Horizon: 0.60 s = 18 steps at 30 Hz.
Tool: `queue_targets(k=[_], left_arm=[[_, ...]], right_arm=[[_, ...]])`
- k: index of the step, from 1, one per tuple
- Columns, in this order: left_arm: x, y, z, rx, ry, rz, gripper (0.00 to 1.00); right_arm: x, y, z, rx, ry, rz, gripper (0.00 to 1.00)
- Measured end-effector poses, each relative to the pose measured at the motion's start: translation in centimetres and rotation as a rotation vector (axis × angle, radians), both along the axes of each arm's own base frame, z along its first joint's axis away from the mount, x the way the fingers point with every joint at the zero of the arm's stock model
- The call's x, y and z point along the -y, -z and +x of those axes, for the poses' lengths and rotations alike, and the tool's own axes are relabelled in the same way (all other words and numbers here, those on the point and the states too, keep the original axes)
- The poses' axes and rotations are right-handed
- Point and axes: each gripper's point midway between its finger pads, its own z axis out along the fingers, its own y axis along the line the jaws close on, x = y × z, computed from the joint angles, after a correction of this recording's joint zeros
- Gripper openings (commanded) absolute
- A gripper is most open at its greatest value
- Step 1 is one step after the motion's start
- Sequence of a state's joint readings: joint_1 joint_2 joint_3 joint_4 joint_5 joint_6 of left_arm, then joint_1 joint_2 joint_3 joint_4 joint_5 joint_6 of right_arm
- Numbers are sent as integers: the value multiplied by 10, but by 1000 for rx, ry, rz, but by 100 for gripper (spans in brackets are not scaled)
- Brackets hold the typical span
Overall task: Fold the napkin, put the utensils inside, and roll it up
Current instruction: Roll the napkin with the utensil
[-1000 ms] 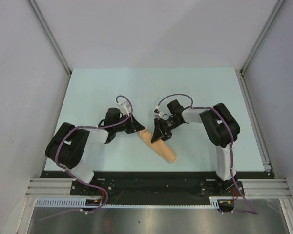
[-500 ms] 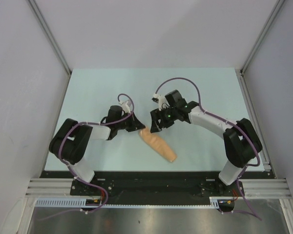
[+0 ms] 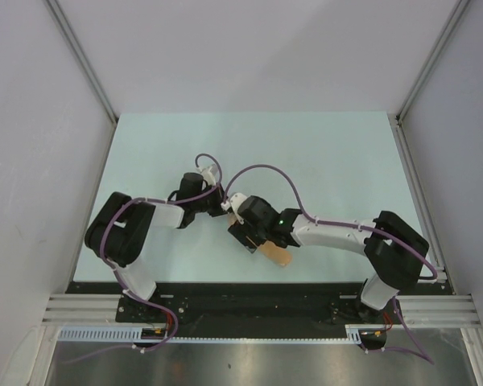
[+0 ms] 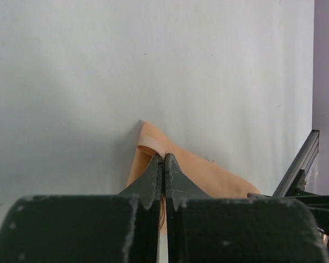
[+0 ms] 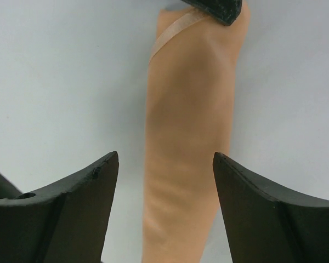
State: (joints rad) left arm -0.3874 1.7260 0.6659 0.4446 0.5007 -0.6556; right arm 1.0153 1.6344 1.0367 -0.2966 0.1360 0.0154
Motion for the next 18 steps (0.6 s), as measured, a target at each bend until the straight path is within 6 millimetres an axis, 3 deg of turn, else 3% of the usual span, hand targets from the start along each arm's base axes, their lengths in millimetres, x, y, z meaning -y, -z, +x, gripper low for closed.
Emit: queue_targets(k=[8, 18], left_arm=[[1, 0, 4, -6, -2, 2, 0], [3, -1, 10, -10, -2, 4, 0]], right_arm=[[-3, 7, -2, 112, -59, -75, 74], [8, 31, 11, 49, -43, -104, 75]])
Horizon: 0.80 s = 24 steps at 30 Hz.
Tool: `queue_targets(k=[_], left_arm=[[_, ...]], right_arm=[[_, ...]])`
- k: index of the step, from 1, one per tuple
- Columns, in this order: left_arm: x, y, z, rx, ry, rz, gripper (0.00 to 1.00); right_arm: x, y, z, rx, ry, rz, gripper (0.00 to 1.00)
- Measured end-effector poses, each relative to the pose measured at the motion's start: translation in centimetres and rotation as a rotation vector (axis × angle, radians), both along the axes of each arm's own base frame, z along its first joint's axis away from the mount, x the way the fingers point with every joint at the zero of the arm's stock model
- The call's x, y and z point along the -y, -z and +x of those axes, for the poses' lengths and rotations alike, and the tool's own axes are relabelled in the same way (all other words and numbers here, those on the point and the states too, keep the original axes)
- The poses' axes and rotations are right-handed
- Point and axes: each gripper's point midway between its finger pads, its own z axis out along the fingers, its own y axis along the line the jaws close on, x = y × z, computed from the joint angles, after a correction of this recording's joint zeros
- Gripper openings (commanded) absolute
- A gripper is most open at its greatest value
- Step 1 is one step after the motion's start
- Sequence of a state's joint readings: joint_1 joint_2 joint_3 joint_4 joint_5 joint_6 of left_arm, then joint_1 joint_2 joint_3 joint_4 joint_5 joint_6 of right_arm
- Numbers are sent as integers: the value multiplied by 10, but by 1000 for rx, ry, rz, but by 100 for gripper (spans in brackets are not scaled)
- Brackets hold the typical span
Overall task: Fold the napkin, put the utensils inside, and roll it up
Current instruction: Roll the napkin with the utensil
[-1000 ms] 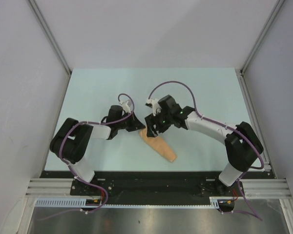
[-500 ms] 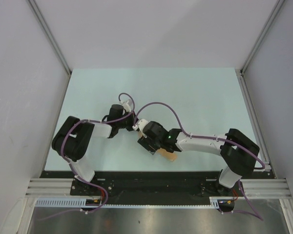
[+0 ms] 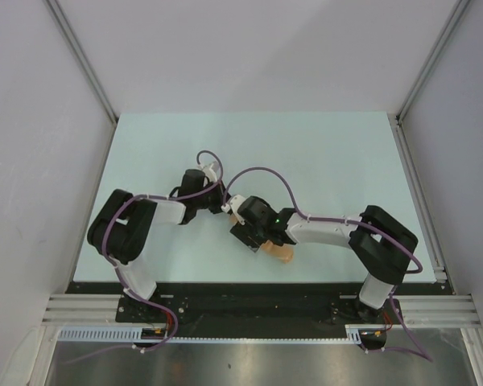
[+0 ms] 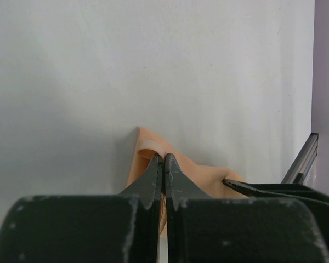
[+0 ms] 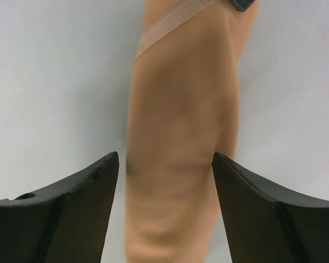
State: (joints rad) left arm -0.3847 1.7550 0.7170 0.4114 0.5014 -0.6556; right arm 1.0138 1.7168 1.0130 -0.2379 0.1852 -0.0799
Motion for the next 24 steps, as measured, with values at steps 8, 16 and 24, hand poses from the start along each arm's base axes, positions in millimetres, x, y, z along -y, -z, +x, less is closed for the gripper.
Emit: queue_targets(k=[8, 16, 24], left_arm=[[3, -3, 5, 2, 6, -5, 8], [6, -22, 24, 44, -6, -23, 53], [-26, -40, 42, 70, -96, -22, 63]], right_arm=[[10, 14, 10, -81, 24, 18, 74], [12, 17, 16, -145, 33, 66, 65], [20, 14, 28, -289, 78, 195, 52]])
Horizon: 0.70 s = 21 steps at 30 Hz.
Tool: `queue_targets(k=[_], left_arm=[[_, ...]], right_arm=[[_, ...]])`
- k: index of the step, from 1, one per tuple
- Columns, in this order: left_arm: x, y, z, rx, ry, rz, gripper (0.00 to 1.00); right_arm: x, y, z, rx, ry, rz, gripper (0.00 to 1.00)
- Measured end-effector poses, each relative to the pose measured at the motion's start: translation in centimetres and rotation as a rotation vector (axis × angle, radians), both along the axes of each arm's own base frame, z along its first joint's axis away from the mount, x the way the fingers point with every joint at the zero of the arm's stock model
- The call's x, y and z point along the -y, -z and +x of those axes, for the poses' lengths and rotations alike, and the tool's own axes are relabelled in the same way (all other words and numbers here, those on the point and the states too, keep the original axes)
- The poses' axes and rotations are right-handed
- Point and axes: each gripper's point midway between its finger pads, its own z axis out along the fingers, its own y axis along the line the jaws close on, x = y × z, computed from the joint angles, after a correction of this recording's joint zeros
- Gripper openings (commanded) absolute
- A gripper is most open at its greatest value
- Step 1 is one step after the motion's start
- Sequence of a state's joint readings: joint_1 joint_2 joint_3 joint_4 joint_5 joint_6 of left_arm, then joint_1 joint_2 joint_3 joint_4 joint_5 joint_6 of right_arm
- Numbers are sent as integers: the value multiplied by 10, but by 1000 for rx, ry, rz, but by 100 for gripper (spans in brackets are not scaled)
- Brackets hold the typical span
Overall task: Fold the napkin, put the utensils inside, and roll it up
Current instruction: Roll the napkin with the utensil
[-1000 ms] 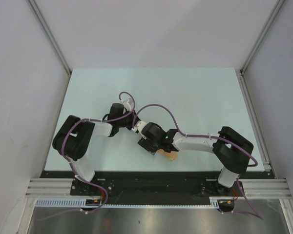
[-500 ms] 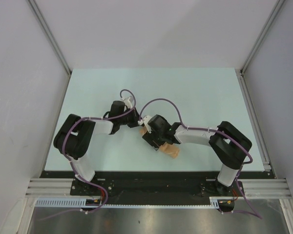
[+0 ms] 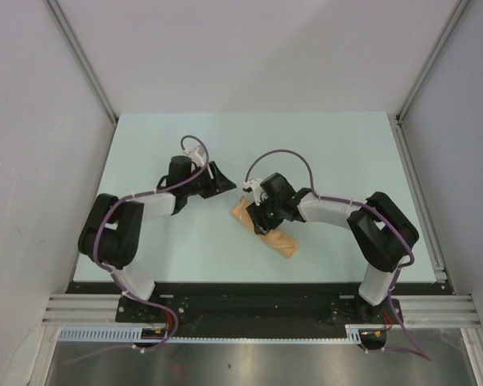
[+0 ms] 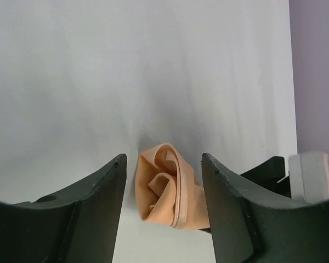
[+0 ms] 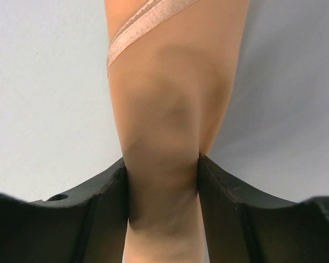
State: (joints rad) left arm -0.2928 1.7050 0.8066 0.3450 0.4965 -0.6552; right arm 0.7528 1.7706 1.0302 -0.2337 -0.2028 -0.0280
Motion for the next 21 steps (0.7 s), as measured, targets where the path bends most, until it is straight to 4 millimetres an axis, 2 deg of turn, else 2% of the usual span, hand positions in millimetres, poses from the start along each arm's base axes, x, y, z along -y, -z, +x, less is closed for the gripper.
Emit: queue_targets(k=[6, 8, 13, 21], left_arm=[[-13, -17, -3, 35, -37, 0, 67], [-15, -17, -9, 34, -37, 0, 70], [-19, -19, -20, 15, -42, 13, 77], [-33, -47, -29, 61, -78, 50, 87]], right_arm=[[2, -2, 5, -105, 30, 88, 54], [2, -2, 4, -120, 37, 100, 62], [-1, -5, 2, -139, 48, 117, 73], [-2, -9, 4, -128, 60, 120, 80]])
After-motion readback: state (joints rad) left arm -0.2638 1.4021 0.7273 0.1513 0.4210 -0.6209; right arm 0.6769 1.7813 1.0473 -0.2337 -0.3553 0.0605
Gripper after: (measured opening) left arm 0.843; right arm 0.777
